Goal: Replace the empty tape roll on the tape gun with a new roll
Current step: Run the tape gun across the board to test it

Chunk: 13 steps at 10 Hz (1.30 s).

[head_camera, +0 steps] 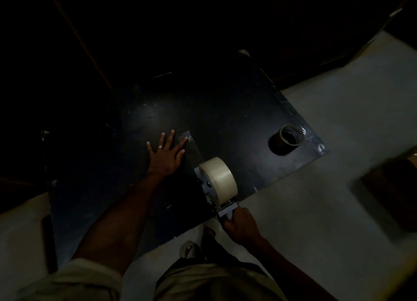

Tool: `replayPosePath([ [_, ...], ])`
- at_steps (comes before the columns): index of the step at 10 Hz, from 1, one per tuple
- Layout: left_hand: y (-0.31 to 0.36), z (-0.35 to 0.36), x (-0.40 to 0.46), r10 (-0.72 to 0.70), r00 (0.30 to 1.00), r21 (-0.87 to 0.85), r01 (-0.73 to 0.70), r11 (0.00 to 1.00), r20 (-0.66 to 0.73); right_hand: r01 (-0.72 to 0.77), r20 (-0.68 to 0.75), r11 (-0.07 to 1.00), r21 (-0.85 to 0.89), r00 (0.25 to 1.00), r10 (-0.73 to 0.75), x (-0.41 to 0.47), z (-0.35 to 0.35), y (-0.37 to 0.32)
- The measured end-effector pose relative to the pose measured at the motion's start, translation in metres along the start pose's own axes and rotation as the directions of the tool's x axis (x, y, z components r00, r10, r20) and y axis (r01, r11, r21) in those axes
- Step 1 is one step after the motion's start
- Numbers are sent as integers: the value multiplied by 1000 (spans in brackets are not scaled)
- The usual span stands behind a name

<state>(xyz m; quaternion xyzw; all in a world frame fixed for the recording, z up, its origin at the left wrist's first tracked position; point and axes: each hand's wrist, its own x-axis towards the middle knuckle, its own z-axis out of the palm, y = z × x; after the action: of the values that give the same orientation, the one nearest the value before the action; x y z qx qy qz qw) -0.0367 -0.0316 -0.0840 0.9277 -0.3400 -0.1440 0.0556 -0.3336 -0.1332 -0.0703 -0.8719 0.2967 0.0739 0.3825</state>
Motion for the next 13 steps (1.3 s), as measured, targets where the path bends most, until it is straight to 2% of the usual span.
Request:
replayPosePath([
  [1,5,2,-8,7,1000,-22,-8,1000,-5,30,-95,999,13,995,-28,1,6,10],
  [2,12,13,-28,71,997,-5,-72,997,-24,-72,28,972,224,997,68,2,14,25],
  [3,17,37,-57,147,989,117,-142,983,-35,-171,114,950,263,983,145,3,4,13],
  [4,26,48,-81,124,992,194,-121,974,-3,-212,121,916,342,976,181,1,5,6],
  [5,32,52,-89,140,990,230,-140,963,20,-240,67,888,391,970,233,1,14,7],
  [6,34,50,-92,133,991,219,-133,967,13,-218,39,907,361,975,219,3,20,9],
  [8,39,43,-93,88,992,149,-100,984,87,-248,77,888,387,968,237,-2,3,-9],
  [9,39,35,-95,86,990,41,-91,995,116,-239,106,899,366,971,215,-8,-4,-19],
  [10,40,32,-94,97,986,13,-99,995,136,-224,79,909,350,975,210,-19,-3,-11],
  [11,42,33,-94,80,987,-15,-79,997,137,-299,169,899,320,952,257,-42,-8,-5],
  [13,48,38,-99,48,993,-17,-47,999,104,-366,166,881,301,930,329,-70,-2,19],
])
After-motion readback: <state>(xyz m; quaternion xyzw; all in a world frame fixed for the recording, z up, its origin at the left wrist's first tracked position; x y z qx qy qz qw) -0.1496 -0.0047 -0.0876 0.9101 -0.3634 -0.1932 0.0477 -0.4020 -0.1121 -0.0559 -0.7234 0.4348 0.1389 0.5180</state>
